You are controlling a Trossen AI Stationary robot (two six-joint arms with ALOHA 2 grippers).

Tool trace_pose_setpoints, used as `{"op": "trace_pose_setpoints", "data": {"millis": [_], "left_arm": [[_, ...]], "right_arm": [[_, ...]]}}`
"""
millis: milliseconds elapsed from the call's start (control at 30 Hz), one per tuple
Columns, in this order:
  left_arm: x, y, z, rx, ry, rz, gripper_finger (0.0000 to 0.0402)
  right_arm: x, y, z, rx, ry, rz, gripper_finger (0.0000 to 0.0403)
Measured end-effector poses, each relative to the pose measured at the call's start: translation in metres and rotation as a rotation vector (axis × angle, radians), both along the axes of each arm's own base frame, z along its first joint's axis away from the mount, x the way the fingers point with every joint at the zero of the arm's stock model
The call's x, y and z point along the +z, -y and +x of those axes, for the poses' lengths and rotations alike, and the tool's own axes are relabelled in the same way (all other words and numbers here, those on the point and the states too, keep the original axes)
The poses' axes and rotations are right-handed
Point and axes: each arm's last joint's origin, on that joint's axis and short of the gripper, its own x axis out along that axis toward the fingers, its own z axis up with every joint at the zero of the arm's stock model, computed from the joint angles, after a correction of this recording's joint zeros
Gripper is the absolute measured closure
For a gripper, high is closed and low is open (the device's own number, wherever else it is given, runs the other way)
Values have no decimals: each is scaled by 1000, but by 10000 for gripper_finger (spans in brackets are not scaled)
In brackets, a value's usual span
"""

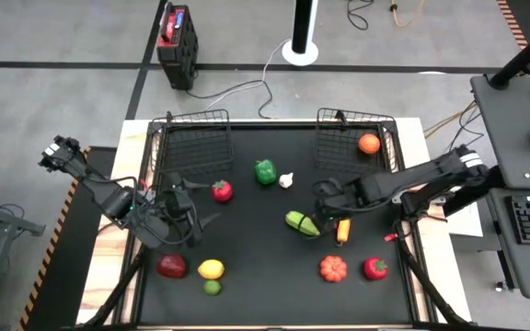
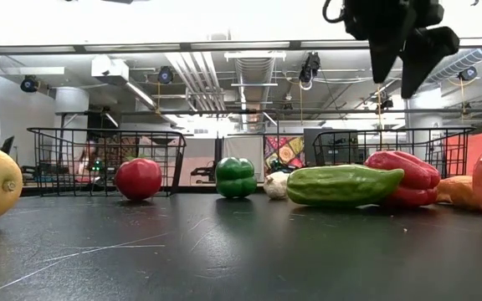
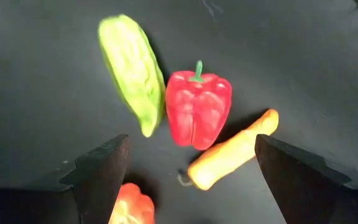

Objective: Sort produce into baskets
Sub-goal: Put the red bell pepper into the left wire basket

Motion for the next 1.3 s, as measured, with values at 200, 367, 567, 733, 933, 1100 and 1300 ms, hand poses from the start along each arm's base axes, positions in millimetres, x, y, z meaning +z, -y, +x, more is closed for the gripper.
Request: {"op": "trace_pose_setpoints", "data": {"millis": [200,367,567,733,933,1100,1300], "left_arm": [[0,0,0,-3,-7,22,36],[0,0,0,-5,-10,30,36],[0,0,0,-7,-11,35,36],[0,0,0,-6,-8,32,36],[1,0,0,-6,-6,31,36],[1,0,0,-6,-6,31,36],[0,0,0,-5,-6,31,36]], "right_arm": [[-21,-4,12,6,-79,-18,62],[-38,-5,17,22,-137,-52,62],[-47,-2,17,26,-144,-75,62],[-55,5,12,19,-102,-66,62],[-74,12,6,22,-77,-20,62],[-87,12,5,39,-53,-9,62],[-92,13,2,41,-59,-11,63]]}}
